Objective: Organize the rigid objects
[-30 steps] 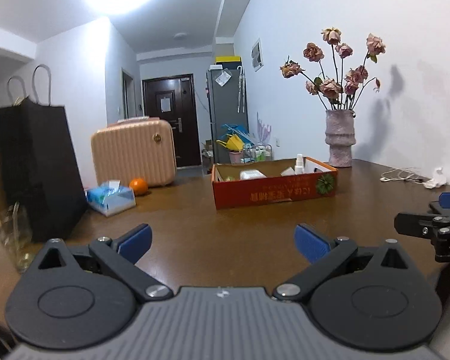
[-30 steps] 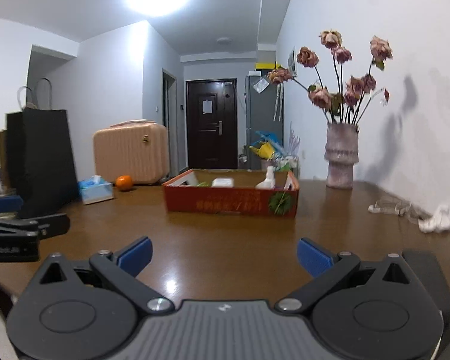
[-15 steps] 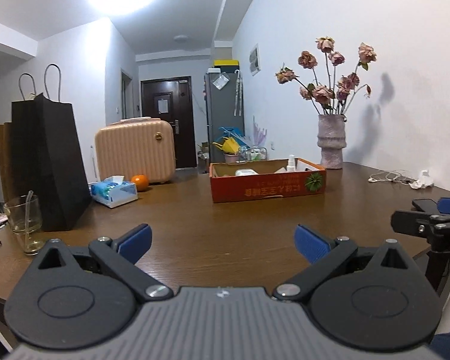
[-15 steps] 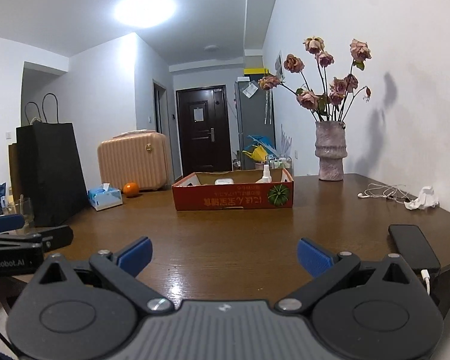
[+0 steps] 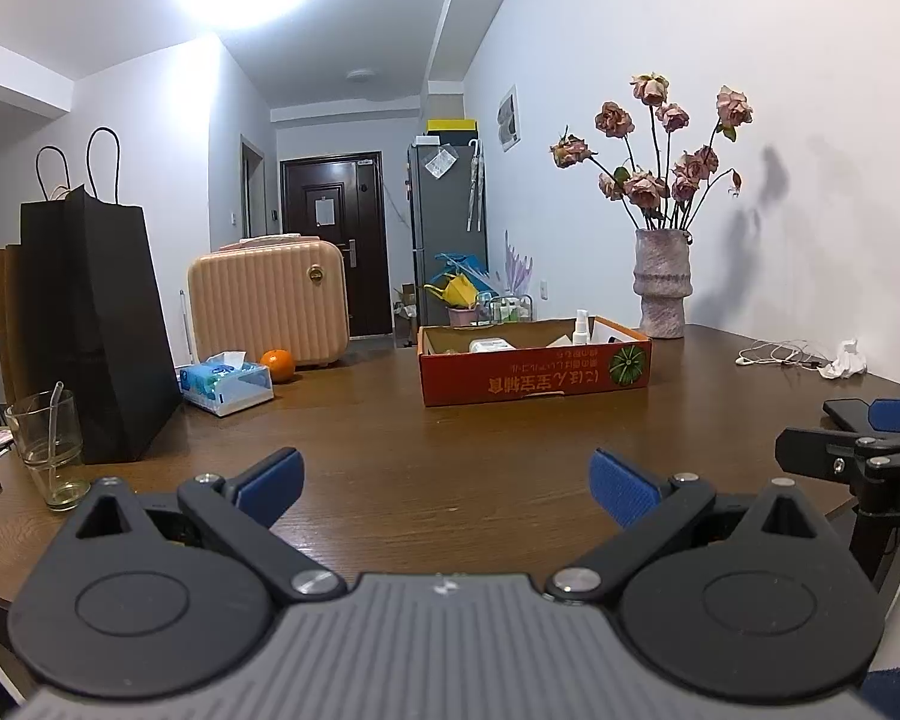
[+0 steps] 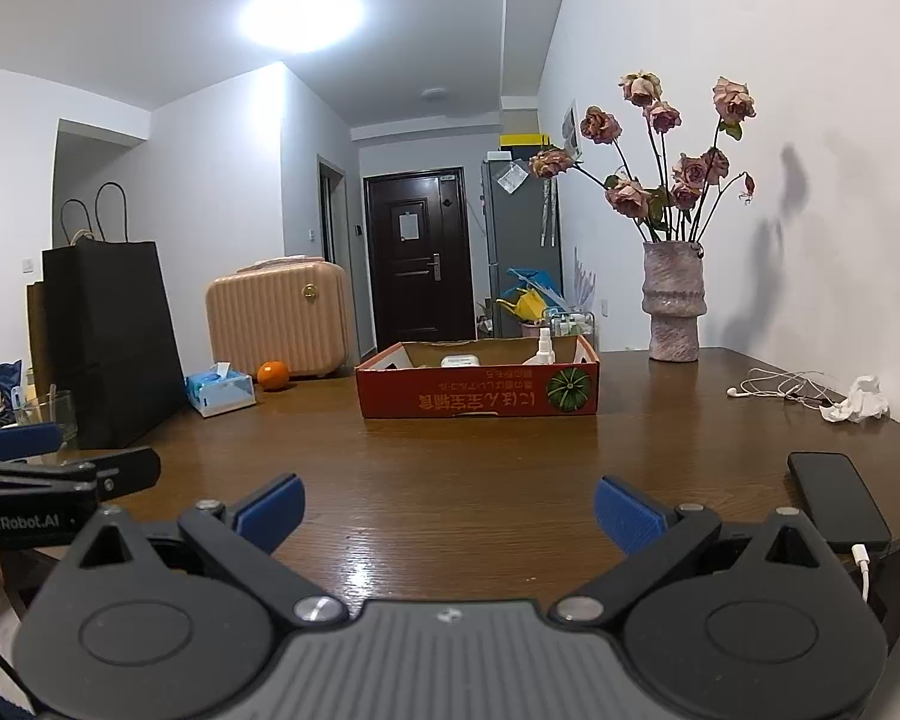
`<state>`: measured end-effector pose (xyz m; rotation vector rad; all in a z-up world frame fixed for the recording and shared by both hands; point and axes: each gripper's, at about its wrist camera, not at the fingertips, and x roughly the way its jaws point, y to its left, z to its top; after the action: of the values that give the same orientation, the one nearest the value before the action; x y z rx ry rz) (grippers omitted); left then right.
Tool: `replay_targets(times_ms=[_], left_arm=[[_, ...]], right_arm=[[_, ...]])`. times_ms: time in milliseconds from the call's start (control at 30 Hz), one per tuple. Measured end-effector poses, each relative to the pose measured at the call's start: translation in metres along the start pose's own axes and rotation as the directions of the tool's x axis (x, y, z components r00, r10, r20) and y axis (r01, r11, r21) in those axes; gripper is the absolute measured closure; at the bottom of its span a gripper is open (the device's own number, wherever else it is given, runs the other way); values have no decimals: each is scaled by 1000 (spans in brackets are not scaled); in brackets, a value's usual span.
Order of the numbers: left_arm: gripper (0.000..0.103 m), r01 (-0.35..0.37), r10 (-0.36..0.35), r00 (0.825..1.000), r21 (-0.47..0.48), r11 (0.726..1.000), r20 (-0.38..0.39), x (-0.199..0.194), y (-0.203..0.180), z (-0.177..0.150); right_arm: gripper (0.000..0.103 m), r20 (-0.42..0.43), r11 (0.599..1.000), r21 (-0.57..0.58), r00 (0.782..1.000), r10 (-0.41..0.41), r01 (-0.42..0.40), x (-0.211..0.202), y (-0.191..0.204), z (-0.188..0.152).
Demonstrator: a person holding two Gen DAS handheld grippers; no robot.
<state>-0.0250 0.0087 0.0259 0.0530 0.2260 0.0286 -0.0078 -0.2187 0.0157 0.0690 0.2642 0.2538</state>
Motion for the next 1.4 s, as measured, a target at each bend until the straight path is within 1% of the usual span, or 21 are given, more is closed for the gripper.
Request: replay_targets(times_ms=[1400], left_arm=[[0,-2,2,1000,6,1000,20,-2,0,0]], right_arm=[[0,0,1000,-6,1000,9,-9,-2,1,-3]])
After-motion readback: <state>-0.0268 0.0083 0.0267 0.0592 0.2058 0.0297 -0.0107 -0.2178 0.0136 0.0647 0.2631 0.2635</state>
